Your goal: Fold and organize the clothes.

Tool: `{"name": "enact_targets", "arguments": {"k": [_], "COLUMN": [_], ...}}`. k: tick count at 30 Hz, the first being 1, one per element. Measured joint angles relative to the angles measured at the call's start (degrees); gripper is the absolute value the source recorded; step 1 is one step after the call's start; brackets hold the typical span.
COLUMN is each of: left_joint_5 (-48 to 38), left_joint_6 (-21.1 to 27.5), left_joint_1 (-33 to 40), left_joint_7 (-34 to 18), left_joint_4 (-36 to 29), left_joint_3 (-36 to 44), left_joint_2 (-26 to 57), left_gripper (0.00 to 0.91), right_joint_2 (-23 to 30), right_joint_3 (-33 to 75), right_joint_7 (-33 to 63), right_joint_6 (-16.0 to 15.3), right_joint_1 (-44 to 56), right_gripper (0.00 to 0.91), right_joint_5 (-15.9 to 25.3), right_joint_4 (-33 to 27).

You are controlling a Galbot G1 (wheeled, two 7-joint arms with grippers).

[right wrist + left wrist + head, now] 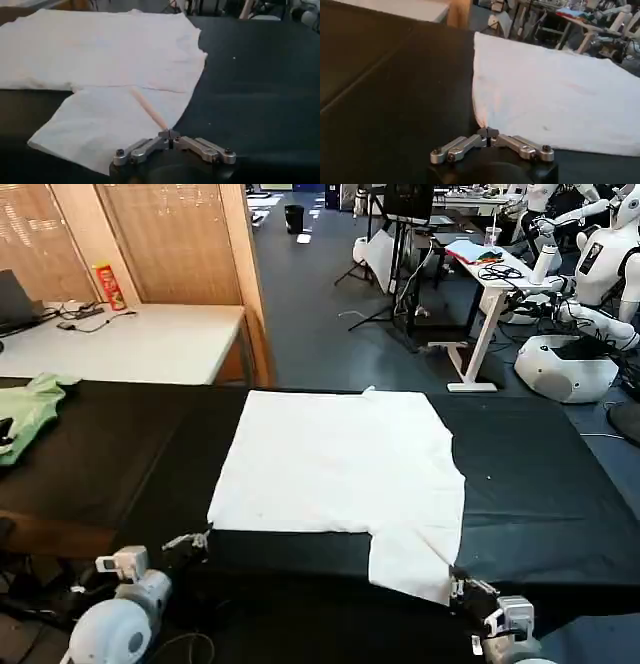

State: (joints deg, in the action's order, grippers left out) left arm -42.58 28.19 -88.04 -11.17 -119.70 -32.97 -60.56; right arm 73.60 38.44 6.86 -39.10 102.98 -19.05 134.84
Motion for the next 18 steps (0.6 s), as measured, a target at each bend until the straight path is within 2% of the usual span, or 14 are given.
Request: {"name": "enact_targets", "arguments": {"k": [5, 9, 14, 18], "left_joint_5": [-1.6, -3.8, -2.2, -1.1], "left_joint_6": [0.7, 0.3, -2.0, -3.0], "left_joint_1": [-4.5, -5.9, -3.6, 0.1], "left_joint_7": [-1.3, -2.5, -2.3, -2.1], "left_joint_4": [-4.7, -8.4, -8.8, -6.9], "left_joint_3": [-2.0, -3.2, -2.2, -0.7], "left_joint_2": [0.2, -0.8, -2.7, -4.0], "left_gripper": [0.000, 0.000, 0.000, 0.000], "right_joint_2": [0.0, -0.7, -3.3, -6.4], "right_joint_3": [1.3, 2.1, 2.1, 0.7], "right_joint_7": [-0.2, -2.6, -4.6, -4.9], "right_joint_6": [0.5, 5.0, 10.7, 13.3], "right_joint_1": [1.6, 0.0, -5.5, -12.4], "right_gripper": [0.020, 0.029, 0.029, 0.029], "right_joint_5": [-1.0, -2.9, -4.8, -5.4], "right_joint_4": [1.9, 1.0, -4.4, -10.3]}}
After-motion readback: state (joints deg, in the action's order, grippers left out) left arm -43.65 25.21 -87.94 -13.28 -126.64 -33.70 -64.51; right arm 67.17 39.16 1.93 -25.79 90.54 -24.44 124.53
